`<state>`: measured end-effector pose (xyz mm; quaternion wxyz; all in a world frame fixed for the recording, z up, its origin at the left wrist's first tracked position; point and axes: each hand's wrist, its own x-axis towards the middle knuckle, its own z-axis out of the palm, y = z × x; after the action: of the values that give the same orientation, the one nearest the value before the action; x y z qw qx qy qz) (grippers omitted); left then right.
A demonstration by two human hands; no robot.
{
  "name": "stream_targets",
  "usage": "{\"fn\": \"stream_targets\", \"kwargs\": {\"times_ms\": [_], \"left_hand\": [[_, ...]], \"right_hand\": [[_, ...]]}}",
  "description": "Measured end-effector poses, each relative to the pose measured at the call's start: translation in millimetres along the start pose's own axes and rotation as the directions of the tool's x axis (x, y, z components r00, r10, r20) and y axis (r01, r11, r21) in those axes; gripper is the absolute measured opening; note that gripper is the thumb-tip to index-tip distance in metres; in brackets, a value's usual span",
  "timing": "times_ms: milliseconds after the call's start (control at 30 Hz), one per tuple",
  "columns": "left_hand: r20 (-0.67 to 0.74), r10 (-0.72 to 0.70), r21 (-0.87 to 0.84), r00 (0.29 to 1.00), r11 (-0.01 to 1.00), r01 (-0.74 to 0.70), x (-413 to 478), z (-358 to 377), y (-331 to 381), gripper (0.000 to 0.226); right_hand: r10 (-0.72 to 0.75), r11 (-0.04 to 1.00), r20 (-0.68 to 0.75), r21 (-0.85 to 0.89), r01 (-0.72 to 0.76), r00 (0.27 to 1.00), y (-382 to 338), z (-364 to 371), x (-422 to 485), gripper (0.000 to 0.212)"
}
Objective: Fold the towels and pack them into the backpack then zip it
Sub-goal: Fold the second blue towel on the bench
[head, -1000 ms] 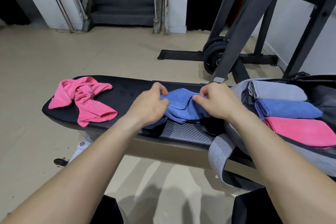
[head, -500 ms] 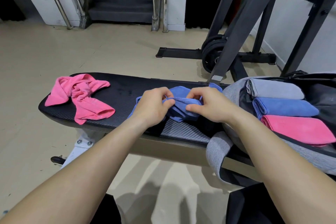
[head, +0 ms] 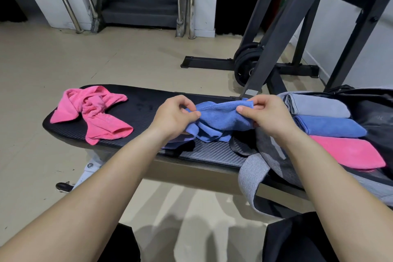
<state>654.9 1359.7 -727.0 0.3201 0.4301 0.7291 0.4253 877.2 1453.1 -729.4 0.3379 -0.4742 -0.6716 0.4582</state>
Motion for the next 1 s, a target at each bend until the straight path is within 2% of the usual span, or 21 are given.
{"fn": "stream_targets", "kwargs": {"times_ms": [67,133,267,400,533,767,900,1000], "left_hand": [[0.080,-0.018,-0.096,0.997,0.995,0.026,-6.5,1.6,5.2,0.007],[0.142,-0.031,-0.173,0.989,0.983,0.055,-12.1,2.9,9.0,0.005],[0.225,-0.006,-0.173,0.974,0.984,0.046,-16.8,-0.8,10.6,0.022],[0.194,0.127,0.020,0.973,0.991,-0.133,-20.0,-9.3,7.6,0.031],[0.118,0.209,0.156,0.971,0.962,-0.226,-20.9,-10.4,8.2,0.030],[0.146,0.286,0.275,0.947,0.908,-0.317,-19.3,-10.1,7.0,0.038],[0.145,0.323,0.306,0.935,0.884,-0.353,-16.6,-9.7,7.2,0.024],[0.142,0.350,0.333,0.926,0.864,-0.378,-13.8,-10.3,5.5,0.021]], "right_hand": [[-0.014,0.999,-0.035,-0.045,0.012,0.999,-2.4,8.8,-1.5,0.020],[-0.055,0.992,-0.011,-0.113,0.054,0.998,-6.5,21.6,-5.7,0.023],[-0.145,0.966,0.036,-0.212,0.149,0.989,-14.7,41.8,-15.8,0.021],[-0.159,0.958,0.101,-0.224,0.178,0.982,-18.5,49.9,-22.6,0.011],[-0.162,0.957,0.180,-0.211,0.199,0.970,-16.9,53.0,-25.0,0.008],[-0.175,0.949,0.167,-0.234,0.212,0.970,-11.1,54.4,-23.9,0.012],[-0.184,0.939,0.170,-0.260,0.224,0.968,-11.4,54.0,-24.3,0.016],[-0.203,0.936,0.187,-0.251,0.246,0.961,-14.1,53.4,-26.4,0.013]]}}
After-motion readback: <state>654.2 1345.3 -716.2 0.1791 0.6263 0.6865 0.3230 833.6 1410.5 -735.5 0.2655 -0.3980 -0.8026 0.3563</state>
